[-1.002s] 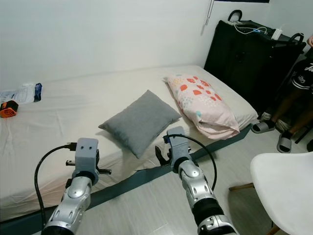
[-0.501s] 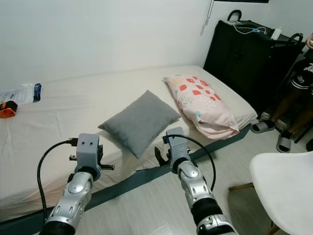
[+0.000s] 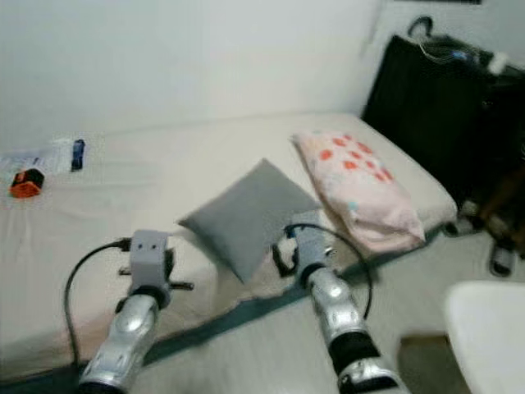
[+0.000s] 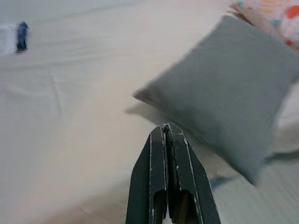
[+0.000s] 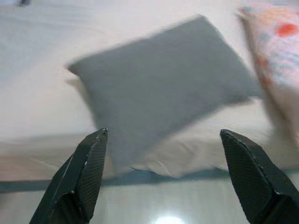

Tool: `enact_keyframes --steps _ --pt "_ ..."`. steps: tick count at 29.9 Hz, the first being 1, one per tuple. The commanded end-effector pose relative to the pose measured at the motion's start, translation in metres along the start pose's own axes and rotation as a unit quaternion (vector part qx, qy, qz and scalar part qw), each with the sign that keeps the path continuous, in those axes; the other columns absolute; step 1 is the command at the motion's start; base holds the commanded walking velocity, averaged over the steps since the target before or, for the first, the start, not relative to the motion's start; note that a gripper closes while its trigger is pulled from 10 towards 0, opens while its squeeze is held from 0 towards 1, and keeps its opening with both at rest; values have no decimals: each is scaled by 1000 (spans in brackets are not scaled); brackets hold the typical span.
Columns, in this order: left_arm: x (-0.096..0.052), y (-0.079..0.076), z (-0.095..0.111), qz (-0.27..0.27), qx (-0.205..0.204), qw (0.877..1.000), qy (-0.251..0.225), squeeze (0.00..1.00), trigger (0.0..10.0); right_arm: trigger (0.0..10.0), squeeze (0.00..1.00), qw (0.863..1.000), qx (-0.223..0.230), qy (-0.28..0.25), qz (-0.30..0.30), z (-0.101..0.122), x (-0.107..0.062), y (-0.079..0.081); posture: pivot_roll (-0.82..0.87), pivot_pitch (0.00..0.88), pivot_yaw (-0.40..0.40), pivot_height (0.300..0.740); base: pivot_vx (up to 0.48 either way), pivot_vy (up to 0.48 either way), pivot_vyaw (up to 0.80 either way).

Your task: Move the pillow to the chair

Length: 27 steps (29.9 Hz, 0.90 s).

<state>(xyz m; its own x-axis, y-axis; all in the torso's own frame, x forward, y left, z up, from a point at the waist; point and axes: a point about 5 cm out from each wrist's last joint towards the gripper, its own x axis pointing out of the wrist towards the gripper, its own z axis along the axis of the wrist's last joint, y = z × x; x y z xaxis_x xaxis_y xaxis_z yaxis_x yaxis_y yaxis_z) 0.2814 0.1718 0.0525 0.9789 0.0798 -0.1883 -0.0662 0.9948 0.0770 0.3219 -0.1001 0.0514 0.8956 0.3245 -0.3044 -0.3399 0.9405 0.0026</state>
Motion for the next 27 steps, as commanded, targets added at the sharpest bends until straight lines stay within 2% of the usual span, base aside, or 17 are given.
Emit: enact_keyframes --steps 1,10,22,27 --pt "-1 -6 0 -9 -3 1000 0 0 10000 10000 0 1000 -5 5 -14 -3 -3 -11 72 0 -117 740 330 0 0" --pt "-2 -5 -1 -5 -1 1000 3 0 10000 10000 0 1000 -13 13 -3 -5 -3 -8 68 0 -118 740 308 0 0" --pt "-6 -5 -5 -9 1 1000 9 0 10000 10000 0 999 -48 17 19 -9 -4 -2 65 0 -103 740 303 0 0" --pt "-6 -5 -6 -9 2 1000 11 0 10000 10000 0 997 -61 12 51 -7 -3 5 62 0 -103 740 303 0 800"
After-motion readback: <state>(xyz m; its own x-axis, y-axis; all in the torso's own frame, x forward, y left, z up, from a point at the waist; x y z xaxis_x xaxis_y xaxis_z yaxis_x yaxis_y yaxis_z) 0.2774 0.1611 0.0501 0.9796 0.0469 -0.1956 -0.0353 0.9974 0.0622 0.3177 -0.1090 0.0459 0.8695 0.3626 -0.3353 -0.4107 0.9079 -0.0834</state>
